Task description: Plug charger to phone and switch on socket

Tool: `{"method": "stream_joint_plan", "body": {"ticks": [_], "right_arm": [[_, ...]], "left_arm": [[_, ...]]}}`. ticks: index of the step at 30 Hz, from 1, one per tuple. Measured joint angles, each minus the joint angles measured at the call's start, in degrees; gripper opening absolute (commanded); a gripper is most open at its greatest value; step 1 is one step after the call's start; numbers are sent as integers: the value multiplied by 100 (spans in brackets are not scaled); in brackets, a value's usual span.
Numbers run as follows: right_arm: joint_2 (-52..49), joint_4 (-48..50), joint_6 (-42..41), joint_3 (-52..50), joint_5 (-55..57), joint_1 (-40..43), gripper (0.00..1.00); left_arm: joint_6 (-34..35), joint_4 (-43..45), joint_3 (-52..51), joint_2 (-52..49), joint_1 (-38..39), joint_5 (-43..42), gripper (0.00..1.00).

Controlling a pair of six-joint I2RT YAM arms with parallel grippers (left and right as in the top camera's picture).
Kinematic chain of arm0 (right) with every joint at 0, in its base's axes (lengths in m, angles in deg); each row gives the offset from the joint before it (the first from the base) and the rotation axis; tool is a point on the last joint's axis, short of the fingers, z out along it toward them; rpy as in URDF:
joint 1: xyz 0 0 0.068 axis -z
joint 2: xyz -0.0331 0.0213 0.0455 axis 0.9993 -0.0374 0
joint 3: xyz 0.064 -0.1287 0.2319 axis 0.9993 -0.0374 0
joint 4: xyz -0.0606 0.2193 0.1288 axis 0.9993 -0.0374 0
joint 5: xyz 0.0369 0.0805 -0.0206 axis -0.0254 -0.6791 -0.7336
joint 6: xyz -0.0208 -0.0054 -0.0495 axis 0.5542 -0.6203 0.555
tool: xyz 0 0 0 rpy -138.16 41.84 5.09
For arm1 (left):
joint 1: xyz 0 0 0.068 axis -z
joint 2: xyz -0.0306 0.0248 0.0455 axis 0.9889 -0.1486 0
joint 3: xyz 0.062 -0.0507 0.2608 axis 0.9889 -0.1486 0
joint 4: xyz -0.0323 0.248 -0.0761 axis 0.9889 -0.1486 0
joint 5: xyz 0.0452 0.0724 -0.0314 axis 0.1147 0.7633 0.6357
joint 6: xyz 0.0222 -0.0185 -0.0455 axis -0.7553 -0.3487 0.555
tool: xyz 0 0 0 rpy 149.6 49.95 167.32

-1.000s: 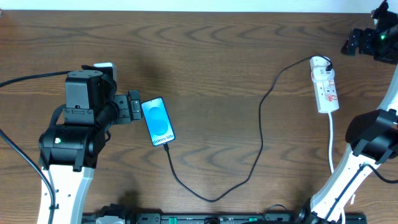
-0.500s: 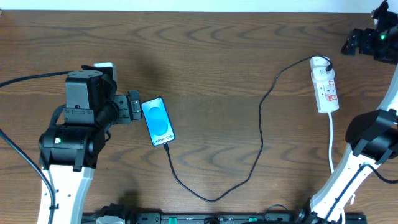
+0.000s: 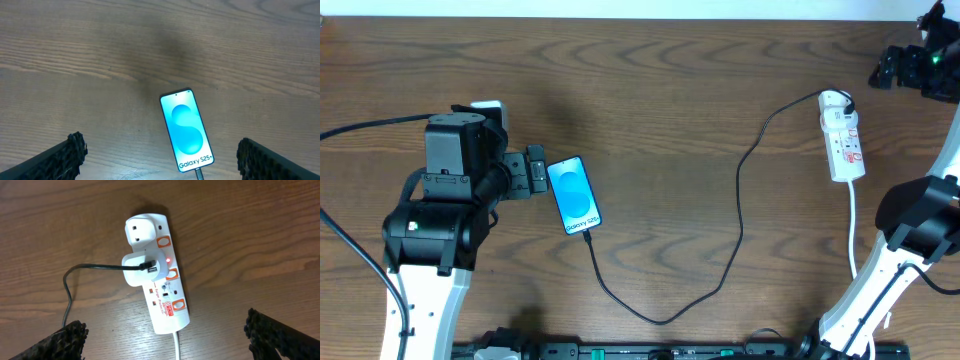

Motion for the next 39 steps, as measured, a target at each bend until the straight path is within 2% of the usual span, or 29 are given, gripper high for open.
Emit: {"method": "stream_joint_plan", "body": {"ticks": [25,32,34,39], "right_arm": [[0,0,0,0,0,0,99],[0,0,0,0,0,0,99],[0,-4,0,0,2,0,99],[0,-2,0,0,2,0,99]], "left_arm": [[0,7,-13,92,0,0,98],[2,76,-761,719,0,2,98],[0,299,-1204,920,0,2,98],[0,1799,-2490,1488,0,0,98]]}}
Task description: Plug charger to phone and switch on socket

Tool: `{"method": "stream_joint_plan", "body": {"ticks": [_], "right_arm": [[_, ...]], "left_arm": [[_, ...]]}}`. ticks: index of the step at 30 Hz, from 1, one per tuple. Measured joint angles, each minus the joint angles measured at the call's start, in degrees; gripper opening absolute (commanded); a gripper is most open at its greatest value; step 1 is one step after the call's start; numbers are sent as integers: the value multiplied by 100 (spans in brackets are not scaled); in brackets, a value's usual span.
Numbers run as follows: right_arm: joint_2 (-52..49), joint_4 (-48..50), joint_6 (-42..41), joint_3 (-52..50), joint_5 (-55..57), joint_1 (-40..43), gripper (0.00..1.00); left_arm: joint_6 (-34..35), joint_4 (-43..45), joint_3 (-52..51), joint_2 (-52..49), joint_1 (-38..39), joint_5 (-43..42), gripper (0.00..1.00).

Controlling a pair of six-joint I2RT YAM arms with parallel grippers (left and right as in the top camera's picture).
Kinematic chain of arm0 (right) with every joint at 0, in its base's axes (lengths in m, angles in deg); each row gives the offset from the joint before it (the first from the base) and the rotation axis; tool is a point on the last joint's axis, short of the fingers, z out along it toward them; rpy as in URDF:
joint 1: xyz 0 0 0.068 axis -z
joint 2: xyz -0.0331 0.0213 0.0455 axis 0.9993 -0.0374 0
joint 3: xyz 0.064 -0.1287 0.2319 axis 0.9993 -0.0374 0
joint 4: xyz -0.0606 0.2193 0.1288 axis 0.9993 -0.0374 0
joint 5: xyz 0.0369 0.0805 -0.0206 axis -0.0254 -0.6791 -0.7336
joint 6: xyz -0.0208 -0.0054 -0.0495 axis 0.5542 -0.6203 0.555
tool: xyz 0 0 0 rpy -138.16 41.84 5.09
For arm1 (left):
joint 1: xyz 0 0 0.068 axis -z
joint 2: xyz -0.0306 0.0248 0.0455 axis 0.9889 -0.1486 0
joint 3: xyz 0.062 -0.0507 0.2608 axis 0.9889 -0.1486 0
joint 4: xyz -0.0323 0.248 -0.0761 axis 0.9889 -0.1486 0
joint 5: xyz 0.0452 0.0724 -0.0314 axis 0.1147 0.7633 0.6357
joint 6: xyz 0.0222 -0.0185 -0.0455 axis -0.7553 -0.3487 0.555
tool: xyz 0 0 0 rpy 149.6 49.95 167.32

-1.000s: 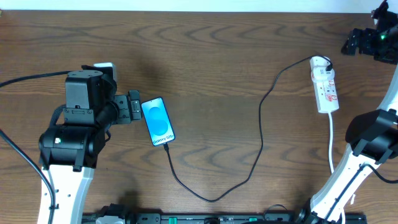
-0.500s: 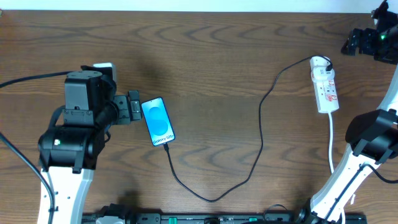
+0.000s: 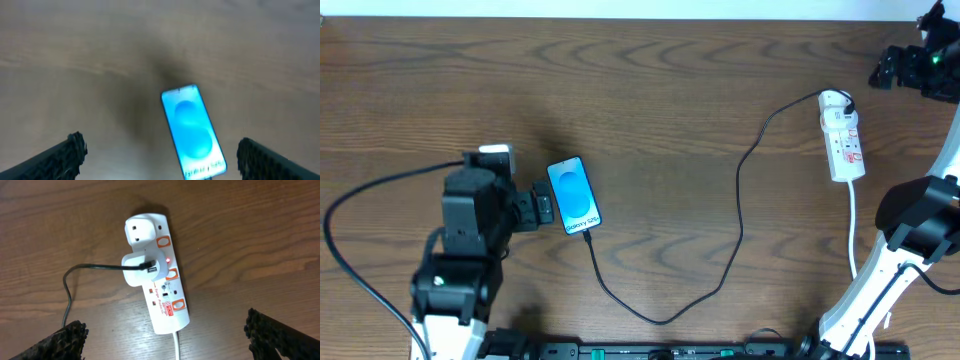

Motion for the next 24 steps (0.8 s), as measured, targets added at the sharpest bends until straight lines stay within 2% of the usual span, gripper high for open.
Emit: {"method": "stream_joint_plan", "body": {"ticks": [8,16,24], "right_arm": [[0,0,-2,0,0,0,99],[0,-2,0,0,2,0,99],[0,0,0,0,0,0,99]], "left_arm": [[0,2090,-1211,920,4,2,98],[-107,4631,-2472,1801,4,2,98],[-111,6017,-3794,2785,2,22,98]]}}
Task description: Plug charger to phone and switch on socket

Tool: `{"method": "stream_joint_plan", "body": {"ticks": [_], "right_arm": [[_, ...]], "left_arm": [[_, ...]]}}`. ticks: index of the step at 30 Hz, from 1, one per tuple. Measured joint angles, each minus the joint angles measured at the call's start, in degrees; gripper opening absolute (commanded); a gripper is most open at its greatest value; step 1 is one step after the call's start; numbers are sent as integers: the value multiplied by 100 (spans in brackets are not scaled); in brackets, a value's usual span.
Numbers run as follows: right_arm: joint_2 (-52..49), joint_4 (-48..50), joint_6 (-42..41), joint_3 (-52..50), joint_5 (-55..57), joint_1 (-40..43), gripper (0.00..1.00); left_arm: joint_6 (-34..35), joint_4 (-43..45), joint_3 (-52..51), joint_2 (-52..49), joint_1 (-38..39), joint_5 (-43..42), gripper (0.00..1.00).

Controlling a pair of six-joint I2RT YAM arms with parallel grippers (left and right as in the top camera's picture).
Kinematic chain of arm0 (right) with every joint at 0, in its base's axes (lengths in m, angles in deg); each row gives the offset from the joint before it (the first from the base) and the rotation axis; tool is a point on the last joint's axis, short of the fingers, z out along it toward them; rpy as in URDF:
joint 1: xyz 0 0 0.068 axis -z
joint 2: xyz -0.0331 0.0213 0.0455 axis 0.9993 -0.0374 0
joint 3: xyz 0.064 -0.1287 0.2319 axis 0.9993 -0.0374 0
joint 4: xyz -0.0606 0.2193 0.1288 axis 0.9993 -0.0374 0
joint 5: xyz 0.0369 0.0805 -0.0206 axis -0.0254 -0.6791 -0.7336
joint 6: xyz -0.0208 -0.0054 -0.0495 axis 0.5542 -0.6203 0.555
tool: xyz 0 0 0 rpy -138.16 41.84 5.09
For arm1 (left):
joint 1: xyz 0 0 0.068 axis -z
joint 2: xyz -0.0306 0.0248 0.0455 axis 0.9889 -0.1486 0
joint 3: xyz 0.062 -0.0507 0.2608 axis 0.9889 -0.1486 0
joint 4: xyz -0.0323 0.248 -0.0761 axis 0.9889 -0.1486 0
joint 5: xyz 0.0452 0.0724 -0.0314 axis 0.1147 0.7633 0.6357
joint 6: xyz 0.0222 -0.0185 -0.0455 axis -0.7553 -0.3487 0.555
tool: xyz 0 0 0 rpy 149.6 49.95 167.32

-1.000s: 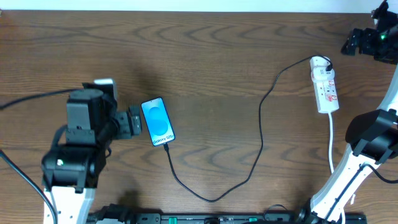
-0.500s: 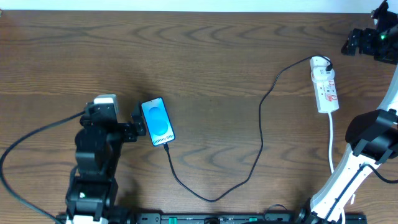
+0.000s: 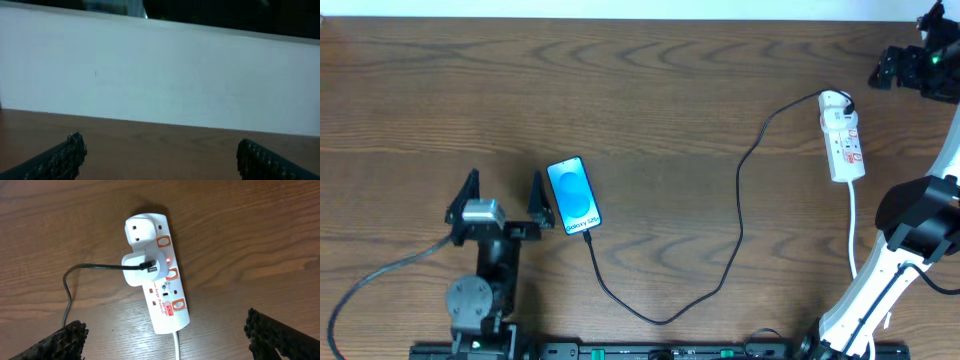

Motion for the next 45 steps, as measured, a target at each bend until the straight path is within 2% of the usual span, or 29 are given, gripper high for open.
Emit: {"method": "stream_joint_plan", "body": {"ticks": [4,9,28,36,45], "right_arm": [[0,-2,0,0,0,0,99],[0,2,0,0,2,0,99],[0,0,0,0,0,0,99],[0,0,-2,0,2,0,99],[0,0,-2,0,0,0,99]], "left_arm": [[-2,238,-343,271,-105,0,98],[-2,61,-431,533,-238,0,98],[-2,-1427,-433,905,-374,0,98],[-2,-2675,-433,1703,-601,0,98],[-2,-3038,-404,1875,-601,-31,98]]}}
